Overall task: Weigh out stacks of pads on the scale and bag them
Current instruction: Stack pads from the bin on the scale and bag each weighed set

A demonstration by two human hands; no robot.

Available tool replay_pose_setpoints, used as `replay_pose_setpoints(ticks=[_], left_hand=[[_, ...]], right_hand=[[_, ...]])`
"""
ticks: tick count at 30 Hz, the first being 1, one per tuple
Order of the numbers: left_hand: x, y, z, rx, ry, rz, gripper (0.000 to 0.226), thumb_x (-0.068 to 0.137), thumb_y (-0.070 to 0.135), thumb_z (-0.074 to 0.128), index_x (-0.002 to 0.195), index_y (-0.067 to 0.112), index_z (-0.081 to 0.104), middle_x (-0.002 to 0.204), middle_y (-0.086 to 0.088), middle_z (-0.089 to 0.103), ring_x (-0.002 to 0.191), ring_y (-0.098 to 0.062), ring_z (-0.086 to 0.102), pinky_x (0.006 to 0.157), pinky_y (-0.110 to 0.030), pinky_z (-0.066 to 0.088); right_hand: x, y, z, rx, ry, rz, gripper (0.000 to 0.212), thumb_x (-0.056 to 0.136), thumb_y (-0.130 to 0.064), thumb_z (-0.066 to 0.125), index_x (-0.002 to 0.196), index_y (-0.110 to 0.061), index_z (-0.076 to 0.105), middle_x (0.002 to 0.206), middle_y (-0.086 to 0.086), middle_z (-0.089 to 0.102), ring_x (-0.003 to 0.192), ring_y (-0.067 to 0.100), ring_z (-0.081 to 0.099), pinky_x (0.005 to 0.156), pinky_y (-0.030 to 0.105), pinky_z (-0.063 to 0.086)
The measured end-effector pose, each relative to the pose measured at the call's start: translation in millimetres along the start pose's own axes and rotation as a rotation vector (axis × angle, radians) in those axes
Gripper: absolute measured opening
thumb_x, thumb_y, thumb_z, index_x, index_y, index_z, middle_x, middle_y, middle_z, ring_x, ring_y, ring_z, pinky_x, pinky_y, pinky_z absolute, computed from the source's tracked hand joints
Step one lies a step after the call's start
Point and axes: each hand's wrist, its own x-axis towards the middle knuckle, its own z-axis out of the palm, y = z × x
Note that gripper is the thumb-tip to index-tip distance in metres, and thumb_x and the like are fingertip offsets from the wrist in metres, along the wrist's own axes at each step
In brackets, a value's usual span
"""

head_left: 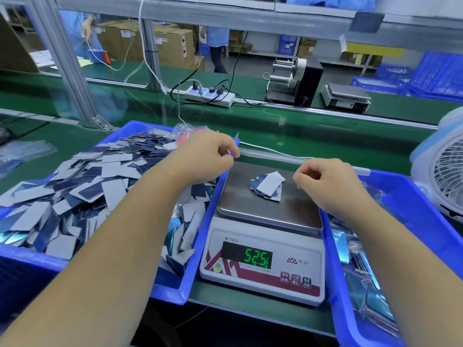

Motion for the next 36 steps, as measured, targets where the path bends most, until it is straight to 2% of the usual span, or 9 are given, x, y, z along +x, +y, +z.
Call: replay_pose_setpoints(ticks=[3, 6, 8, 15, 18, 22, 25, 29, 36], left_hand=[[-2.9, -6.0, -21.8, 0.21, -0.128, -0.124, 0.006, 0.084, 0.035, 0.063, 0.089, 0.038, 0.063, 0.088, 0.016, 0.063, 0.074, -0.002, 0.059, 0.061, -0.024, 0.044], [-9.8, -17.9, -39.3, 0.458, -0.403, -0.289, 0.039, 0.069, 0.057, 0.08, 0.099, 0.042, 0.06, 0.1, 0.018, 0.059, 0.092, -0.012, 0.061, 0.084, -0.034, 0.05], [-13.8, -20.9, -43.5, 0.477, -0.476, -0.322, 0.044, 0.063, 0.05, 0.088, 0.097, 0.038, 0.064, 0.104, 0.009, 0.066, 0.087, -0.018, 0.065, 0.083, -0.035, 0.053], [-16.2, -23.3, -40.9, 0.462, -0.495, -0.268, 0.017, 0.073, 0.022, 0.082, 0.082, 0.032, 0.072, 0.077, 0.011, 0.073, 0.072, -0.008, 0.065, 0.062, -0.025, 0.047], [-15.1, -23.7, -42.5, 0.411, -0.486, -0.269, 0.017, 0.071, 0.01, 0.078, 0.077, 0.025, 0.074, 0.066, 0.01, 0.073, 0.069, -0.009, 0.066, 0.064, -0.026, 0.05], [-16.4, -25.8, -47.0, 0.366, -0.375, -0.267, 0.021, 0.064, 0.013, 0.082, 0.076, 0.028, 0.075, 0.076, 0.007, 0.073, 0.079, -0.022, 0.07, 0.067, -0.034, 0.057], [-18.5, -27.2, -54.9, 0.314, -0.323, -0.237, 0.023, 0.065, 0.028, 0.088, 0.082, 0.033, 0.074, 0.084, 0.012, 0.071, 0.076, -0.014, 0.067, 0.06, -0.028, 0.051], [-18.4, -20.8, -46.3, 0.298, -0.485, -0.253, 0.03, 0.066, 0.032, 0.092, 0.089, 0.03, 0.073, 0.097, 0.008, 0.072, 0.058, -0.002, 0.069, 0.045, -0.017, 0.047], [-8.2, -13.4, -13.0, 0.553, -0.612, -0.225, 0.03, 0.068, 0.028, 0.088, 0.093, 0.018, 0.074, 0.095, -0.001, 0.074, 0.082, -0.02, 0.07, 0.068, -0.033, 0.058]], right_hand=[[0.0, 0.4, -0.5, 0.009, -0.003, -0.002, 0.022, 0.088, -0.025, 0.059, 0.067, -0.029, 0.066, 0.066, -0.027, 0.063, 0.065, -0.007, 0.055, 0.046, 0.01, 0.038], [-0.4, -0.8, 0.6, 0.015, -0.013, -0.008, 0.022, 0.088, -0.023, 0.061, 0.068, -0.028, 0.067, 0.066, -0.027, 0.063, 0.065, -0.008, 0.055, 0.054, 0.006, 0.039], [-1.0, -1.5, 1.5, 0.016, -0.015, -0.008, 0.021, 0.088, -0.022, 0.062, 0.068, -0.027, 0.067, 0.064, -0.026, 0.063, 0.064, -0.007, 0.054, 0.053, 0.007, 0.039], [-3.0, -2.0, 0.1, 0.016, -0.011, 0.029, 0.021, 0.088, -0.023, 0.062, 0.068, -0.028, 0.067, 0.066, -0.026, 0.063, 0.063, -0.007, 0.054, 0.053, 0.021, 0.034], [-3.4, -3.5, 0.3, 0.016, -0.009, 0.036, 0.022, 0.088, -0.024, 0.063, 0.067, -0.028, 0.067, 0.066, -0.027, 0.063, 0.062, -0.008, 0.054, 0.053, 0.021, 0.034], [-4.4, -4.5, -0.1, 0.01, -0.006, 0.026, 0.023, 0.089, -0.023, 0.063, 0.066, -0.029, 0.067, 0.065, -0.028, 0.063, 0.062, -0.009, 0.054, 0.052, 0.021, 0.033], [-4.4, -4.7, -1.3, 0.016, -0.006, 0.019, 0.024, 0.088, -0.023, 0.063, 0.066, -0.03, 0.067, 0.065, -0.027, 0.064, 0.062, -0.009, 0.054, 0.053, 0.022, 0.034], [-4.0, -6.2, -0.8, 0.01, -0.018, 0.013, 0.024, 0.089, -0.023, 0.063, 0.066, -0.029, 0.067, 0.066, -0.028, 0.063, 0.065, -0.009, 0.055, 0.054, 0.022, 0.035], [-5.6, -5.3, -2.5, 0.009, -0.023, 0.026, 0.024, 0.089, -0.022, 0.063, 0.066, -0.029, 0.067, 0.063, -0.027, 0.063, 0.062, -0.009, 0.054, 0.053, 0.022, 0.034]])
